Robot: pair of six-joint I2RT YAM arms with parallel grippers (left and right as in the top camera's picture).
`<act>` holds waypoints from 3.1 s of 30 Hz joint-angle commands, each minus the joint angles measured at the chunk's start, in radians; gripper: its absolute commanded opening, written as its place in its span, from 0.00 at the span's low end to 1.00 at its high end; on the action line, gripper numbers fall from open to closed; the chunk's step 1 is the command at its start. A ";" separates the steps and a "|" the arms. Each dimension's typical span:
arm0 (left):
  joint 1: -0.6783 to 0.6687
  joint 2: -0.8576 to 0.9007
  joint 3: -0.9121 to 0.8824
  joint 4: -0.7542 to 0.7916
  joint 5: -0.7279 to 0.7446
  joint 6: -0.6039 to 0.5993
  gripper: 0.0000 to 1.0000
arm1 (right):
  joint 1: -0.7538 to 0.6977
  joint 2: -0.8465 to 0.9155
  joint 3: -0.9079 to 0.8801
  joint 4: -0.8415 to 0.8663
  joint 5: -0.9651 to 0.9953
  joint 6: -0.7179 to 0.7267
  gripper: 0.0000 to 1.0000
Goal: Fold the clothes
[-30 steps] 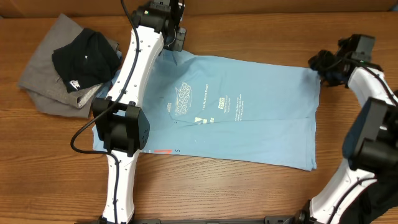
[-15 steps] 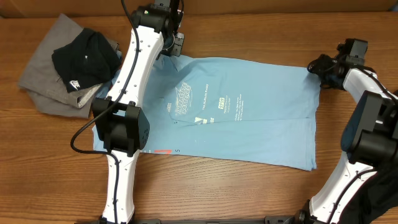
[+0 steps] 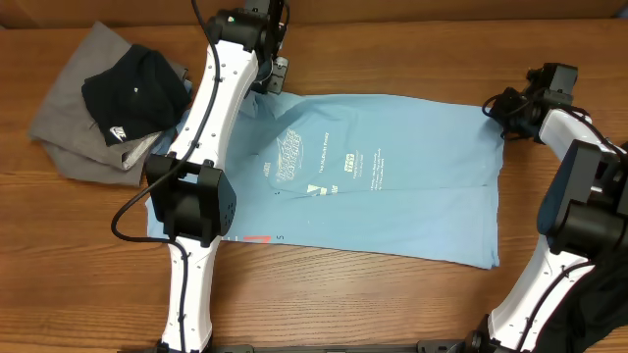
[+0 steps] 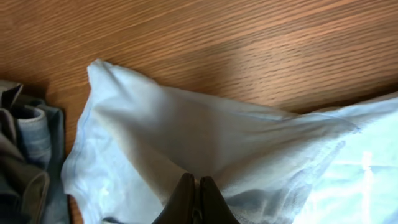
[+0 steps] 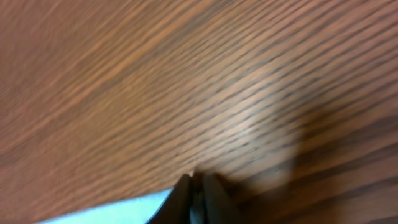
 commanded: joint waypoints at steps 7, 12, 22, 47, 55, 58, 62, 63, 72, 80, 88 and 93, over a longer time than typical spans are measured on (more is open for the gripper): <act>0.027 -0.016 0.027 -0.055 -0.050 -0.003 0.04 | 0.003 -0.175 -0.002 -0.171 -0.023 -0.002 0.04; 0.044 -0.051 0.027 -0.107 -0.057 -0.003 0.04 | 0.003 -0.278 -0.002 -0.304 -0.023 -0.002 0.04; 0.053 -0.068 0.027 -0.250 -0.068 0.000 0.04 | 0.003 -0.432 -0.002 -0.524 -0.019 0.005 0.04; 0.053 -0.068 -0.025 -0.408 0.039 -0.003 0.04 | 0.003 -0.436 -0.053 -0.993 0.213 0.043 0.04; 0.055 -0.090 -0.175 -0.408 0.053 -0.037 0.04 | 0.003 -0.436 -0.155 -0.925 0.180 0.047 0.04; 0.056 -0.123 -0.228 -0.409 0.065 -0.044 0.04 | 0.003 -0.436 -0.169 -0.927 0.180 0.047 0.04; 0.056 -0.180 -0.293 -0.408 0.067 -0.043 0.04 | 0.003 -0.436 -0.193 -0.923 0.180 0.047 0.05; 0.056 -0.192 -0.310 -0.408 0.067 -0.043 0.04 | 0.003 -0.436 -0.203 -0.920 0.180 0.047 0.05; 0.056 -0.209 -0.473 -0.409 0.060 -0.040 0.04 | 0.003 -0.436 -0.288 -0.904 0.214 0.051 0.15; 0.055 -0.209 -0.507 -0.409 0.060 -0.041 0.07 | 0.003 -0.436 -0.287 -0.877 0.175 0.053 0.55; 0.055 -0.209 -0.506 -0.407 0.060 -0.041 0.07 | 0.002 -0.436 -0.288 -0.731 0.054 0.034 0.56; 0.056 -0.209 -0.506 -0.392 0.060 -0.045 0.07 | -0.002 -0.436 -0.297 -0.620 0.188 0.117 0.56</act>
